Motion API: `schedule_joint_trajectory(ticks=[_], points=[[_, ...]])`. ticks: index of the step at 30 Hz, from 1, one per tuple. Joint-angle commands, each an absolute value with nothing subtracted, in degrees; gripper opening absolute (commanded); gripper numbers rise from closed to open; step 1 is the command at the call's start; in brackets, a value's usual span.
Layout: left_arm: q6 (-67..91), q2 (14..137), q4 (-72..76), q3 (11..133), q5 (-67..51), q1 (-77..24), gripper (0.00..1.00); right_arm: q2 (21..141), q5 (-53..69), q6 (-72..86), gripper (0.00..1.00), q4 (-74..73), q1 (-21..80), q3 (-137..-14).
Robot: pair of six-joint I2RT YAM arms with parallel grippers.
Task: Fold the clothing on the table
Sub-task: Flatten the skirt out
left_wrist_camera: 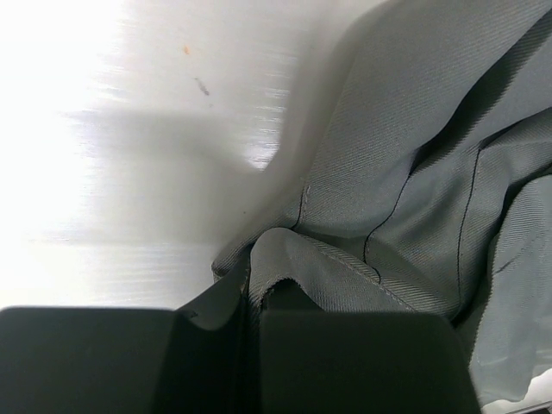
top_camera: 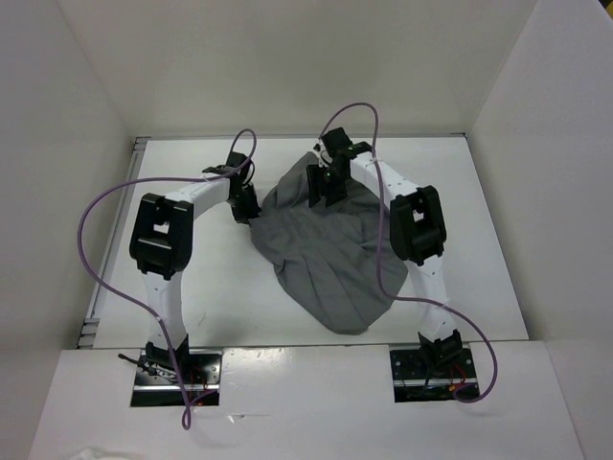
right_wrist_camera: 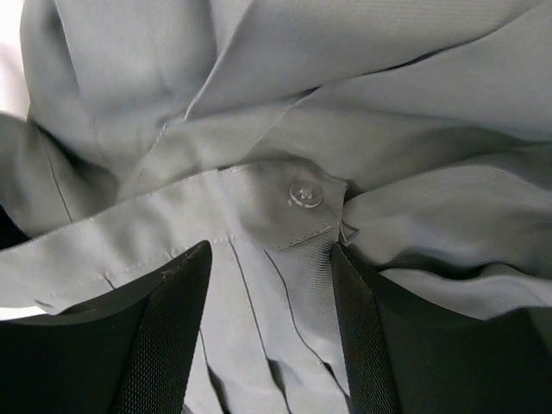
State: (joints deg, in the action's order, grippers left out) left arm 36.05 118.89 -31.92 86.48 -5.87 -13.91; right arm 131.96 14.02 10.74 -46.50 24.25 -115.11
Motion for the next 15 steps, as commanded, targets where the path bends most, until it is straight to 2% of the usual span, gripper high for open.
schedule_joint_trajectory(ticks=[1, 8, 10, 11, 12, 13, 15], points=[[35.24, 118.30, -32.17, 85.43, -5.63, -12.66, 0.00, 130.44, 18.46, 9.93, 0.63, -44.83, 24.70, -112.60], [35.77, 118.83, -31.64, 86.04, -6.24, -12.13, 0.00, 130.42, 17.40, 9.40, 0.58, -42.28, 24.17, -108.72], [35.77, 118.83, -31.64, 86.66, -6.24, -12.13, 0.00, 131.74, 16.44, 9.93, 0.44, -42.28, 24.17, -110.29], [35.77, 118.83, -31.64, 86.66, -6.76, -12.13, 0.00, 132.27, 15.22, 10.45, 0.16, -42.28, 24.17, -110.82], [35.77, 119.35, -31.64, 86.66, -6.77, -12.13, 0.00, 132.28, 14.68, 10.98, 0.05, -42.97, 24.17, -111.35], [35.77, 119.36, -31.64, 86.66, -6.77, -12.13, 0.00, 130.45, 13.20, 10.99, 0.00, -43.59, 24.17, -111.97], [35.77, 118.83, -31.64, 86.66, -6.77, -12.13, 0.00, 126.32, 10.65, 10.99, 0.00, -44.21, 24.79, -111.97]])
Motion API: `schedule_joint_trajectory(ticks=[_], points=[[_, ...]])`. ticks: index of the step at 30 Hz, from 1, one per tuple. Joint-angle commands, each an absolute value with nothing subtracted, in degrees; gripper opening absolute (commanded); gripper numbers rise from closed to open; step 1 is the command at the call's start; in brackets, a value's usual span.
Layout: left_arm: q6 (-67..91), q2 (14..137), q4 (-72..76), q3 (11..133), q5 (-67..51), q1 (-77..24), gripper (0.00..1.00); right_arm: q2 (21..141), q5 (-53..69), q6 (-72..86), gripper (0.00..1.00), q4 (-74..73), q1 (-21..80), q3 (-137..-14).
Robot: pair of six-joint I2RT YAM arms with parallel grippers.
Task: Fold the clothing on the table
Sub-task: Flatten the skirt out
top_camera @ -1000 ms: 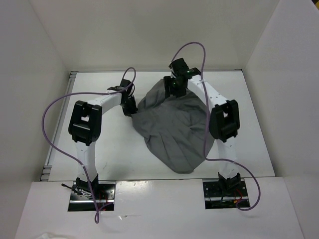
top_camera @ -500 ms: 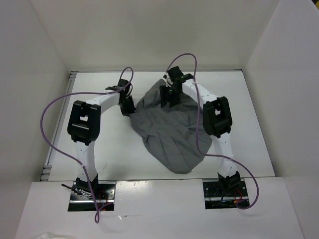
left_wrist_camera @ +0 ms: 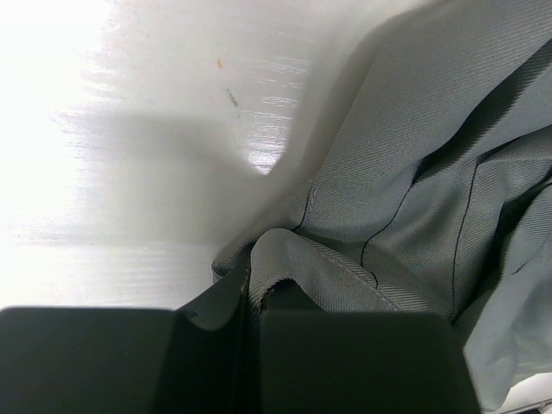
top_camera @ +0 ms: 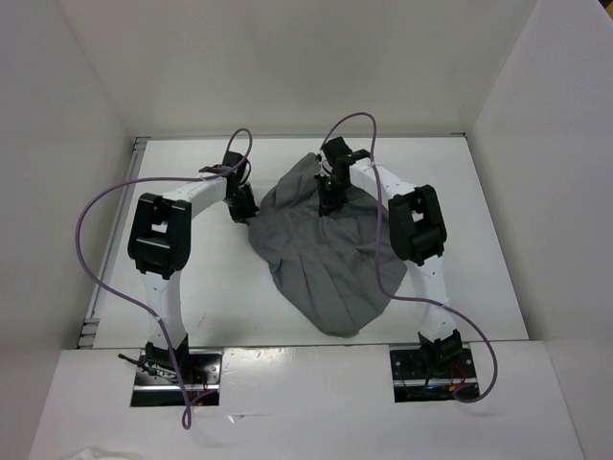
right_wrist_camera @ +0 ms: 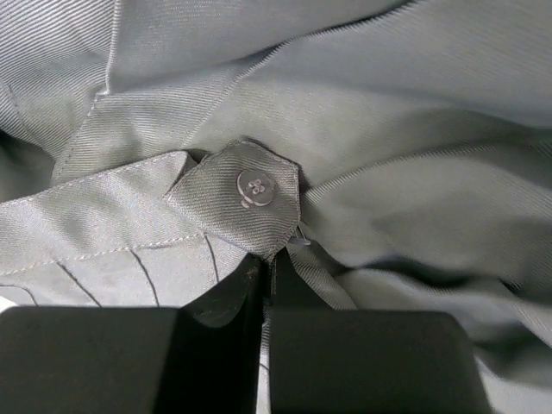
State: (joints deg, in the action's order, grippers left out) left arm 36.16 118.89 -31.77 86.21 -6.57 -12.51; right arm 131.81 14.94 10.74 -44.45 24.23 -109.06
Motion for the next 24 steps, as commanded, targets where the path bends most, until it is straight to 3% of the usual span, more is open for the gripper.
schedule_joint_trajectory(ticks=[1, 10, 21, 24], points=[[35.77, 118.83, -31.64, 86.66, -6.25, -12.13, 0.00, 123.78, 9.42, 10.99, 0.00, -44.91, 25.31, -111.97], [35.77, 116.19, -31.64, 91.31, -7.29, -9.76, 0.00, 102.58, -2.20, 14.50, 0.00, -51.67, 22.43, -110.04], [36.30, 117.25, -31.12, 93.60, -10.02, -9.76, 0.00, 99.84, -0.52, 14.50, 0.00, -50.11, 21.09, -105.73], [35.08, 118.47, -32.69, 101.66, -8.71, -9.76, 0.00, 101.59, -2.54, 14.50, 0.00, -48.87, 20.57, -108.44]])
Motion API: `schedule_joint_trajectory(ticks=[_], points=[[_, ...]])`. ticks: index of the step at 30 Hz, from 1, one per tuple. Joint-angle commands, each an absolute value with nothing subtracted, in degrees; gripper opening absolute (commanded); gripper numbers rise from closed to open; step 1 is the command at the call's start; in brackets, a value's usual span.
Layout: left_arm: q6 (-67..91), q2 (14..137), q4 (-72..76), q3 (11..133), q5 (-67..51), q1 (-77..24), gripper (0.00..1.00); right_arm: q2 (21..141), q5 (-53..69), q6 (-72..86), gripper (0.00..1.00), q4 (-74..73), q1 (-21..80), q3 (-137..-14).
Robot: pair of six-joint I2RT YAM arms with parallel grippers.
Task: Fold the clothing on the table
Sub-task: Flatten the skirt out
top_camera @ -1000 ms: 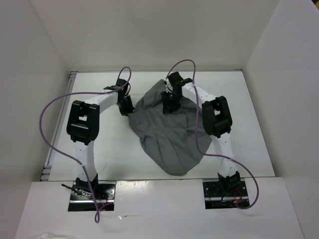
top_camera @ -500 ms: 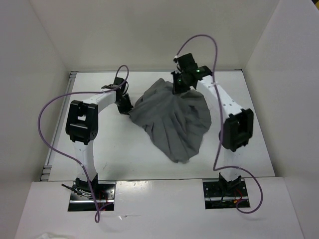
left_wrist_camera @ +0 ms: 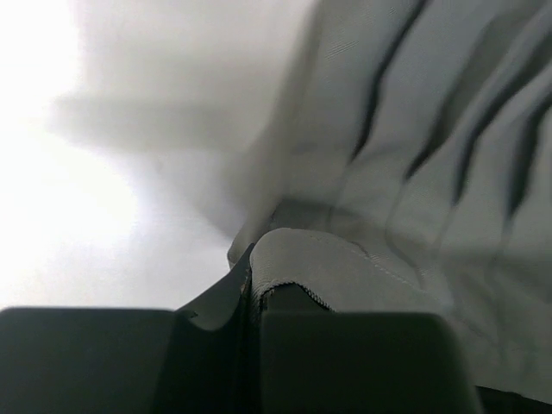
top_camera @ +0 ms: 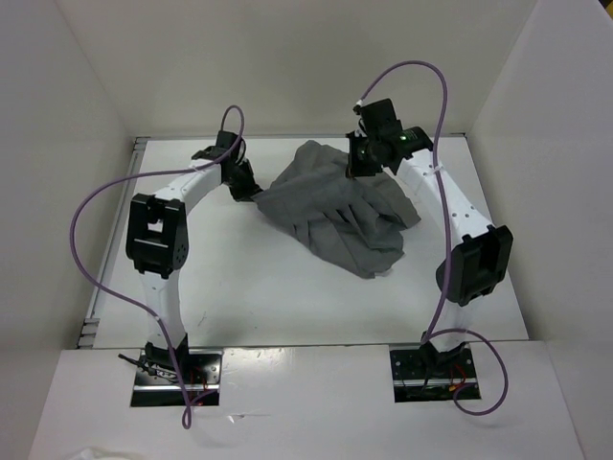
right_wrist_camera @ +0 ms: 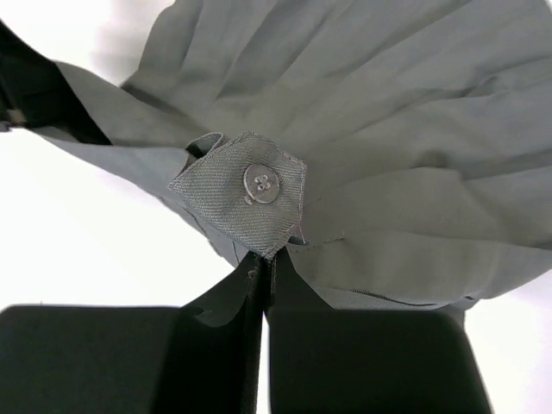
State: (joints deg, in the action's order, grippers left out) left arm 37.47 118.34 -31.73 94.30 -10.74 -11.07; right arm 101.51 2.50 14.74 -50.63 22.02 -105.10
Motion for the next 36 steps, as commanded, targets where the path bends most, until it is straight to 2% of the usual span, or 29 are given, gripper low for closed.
schedule_joint_trajectory(ticks=[1, 2, 3, 5, 6, 8, 10, 14, 17, 21, 26, 29, 33, 36], points=[[34.02, 121.17, -36.61, 109.78, -7.40, -9.23, 0.00, 103.95, -3.85, 14.50, 0.00, -49.48, 20.04, -113.59], [33.32, 121.20, -36.65, 109.86, -7.38, -9.23, 0.00, 103.97, -3.87, 14.50, 0.00, -49.48, 20.04, -113.64], [32.61, 122.68, -38.74, 119.26, -6.77, -9.23, 0.00, 106.15, -6.74, 14.50, 0.00, -50.00, 20.04, -119.99], [30.86, 124.01, -41.12, 129.94, -6.07, -8.62, 0.00, 108.79, -10.61, 14.50, 0.00, -51.58, 20.04, -130.79], [30.85, 125.49, -43.74, 141.82, -6.06, -8.61, 0.00, 109.42, -11.24, 14.50, 0.00, -53.51, 19.52, -134.61], [29.45, 127.43, -46.74, 154.97, -6.06, -7.39, 0.00, 110.13, -11.25, 14.50, 0.00, -55.54, 18.98, -146.00], [29.44, 127.45, -48.52, 164.68, -7.11, -6.25, 0.00, 110.74, -10.46, 13.98, 0.00, -56.86, 17.41, -150.97], [29.44, 121.12, -47.45, 161.72, -10.20, -5.19, 0.00, 107.41, -9.94, 13.36, 0.00, -56.87, 17.40, -154.34], [27.25, 118.57, -51.67, 159.45, -10.72, -6.23, 0.00, 103.37, -5.55, 13.36, 0.00, -56.87, 17.40, -148.57], [25.84, 108.22, -51.42, 145.41, -13.17, -8.17, 0.00, 95.03, -6.41, 10.82, 0.00, -56.87, 24.24, -136.87], [29.08, 83.66, -37.57, 113.20, -19.77, -8.17, 0.01, 78.53, -10.63, 12.65, 0.00, -56.34, 35.14, -121.48], [31.02, 74.31, -36.74, 107.15, -21.35, -6.86, 0.02, 71.57, -12.73, 16.69, 0.00, -56.86, 35.86, -116.99], [31.82, 72.77, -37.27, 104.33, -19.61, -6.06, 0.04, 68.21, -15.72, 18.63, 0.00, -54.33, 33.32, -113.21], [31.82, 78.91, -35.34, 104.33, -19.07, -6.06, 0.04, 70.20, -13.64, 18.11, 0.00, -50.47, 27.54, -108.82]])
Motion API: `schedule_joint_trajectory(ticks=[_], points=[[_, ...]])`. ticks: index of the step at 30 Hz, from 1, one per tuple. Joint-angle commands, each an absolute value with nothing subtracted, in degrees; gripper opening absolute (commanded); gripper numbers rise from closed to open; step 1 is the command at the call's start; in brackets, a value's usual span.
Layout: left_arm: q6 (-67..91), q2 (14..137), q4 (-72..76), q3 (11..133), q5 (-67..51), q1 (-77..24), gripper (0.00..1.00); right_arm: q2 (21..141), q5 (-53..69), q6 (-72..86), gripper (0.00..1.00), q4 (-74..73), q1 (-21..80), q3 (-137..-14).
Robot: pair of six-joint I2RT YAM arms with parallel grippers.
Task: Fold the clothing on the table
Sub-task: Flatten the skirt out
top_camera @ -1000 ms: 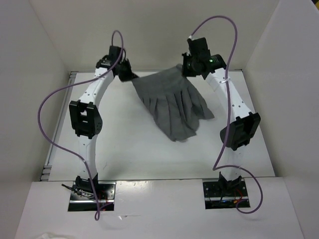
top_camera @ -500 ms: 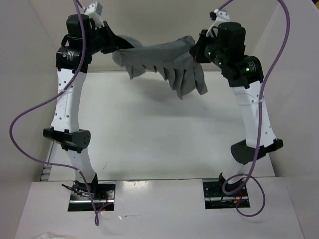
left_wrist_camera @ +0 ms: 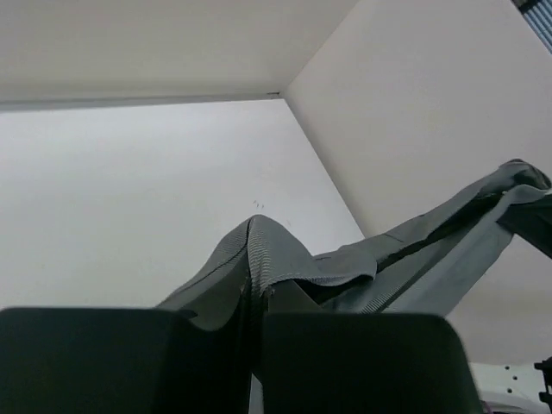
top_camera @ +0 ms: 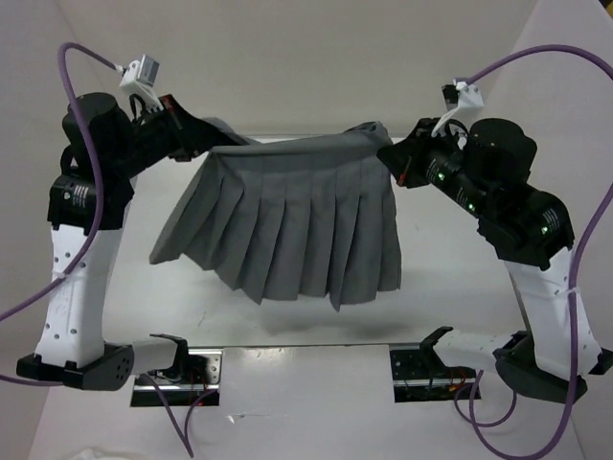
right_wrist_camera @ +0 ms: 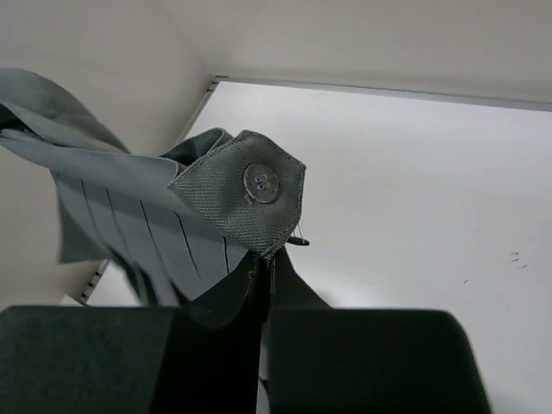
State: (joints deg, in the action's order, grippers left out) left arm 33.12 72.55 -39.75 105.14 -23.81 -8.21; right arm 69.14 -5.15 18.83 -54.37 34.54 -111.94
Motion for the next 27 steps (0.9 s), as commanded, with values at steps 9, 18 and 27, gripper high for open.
schedule_joint_trajectory(ticks=[9, 18, 27], points=[[35.15, 113.96, -28.48, 112.12, -17.32, -5.54, 0.69, 93.48, -2.46, 17.40, 0.23, -39.82, 13.28, -102.73], [35.25, 138.52, -45.27, 161.86, -11.51, -2.99, 1.00, 112.32, -6.58, 16.26, 0.67, -44.38, 12.38, -120.25], [23.74, 128.43, -33.87, 125.63, -9.94, -6.59, 0.98, 111.61, -11.67, 16.79, 0.69, -44.47, 15.38, -109.52]])
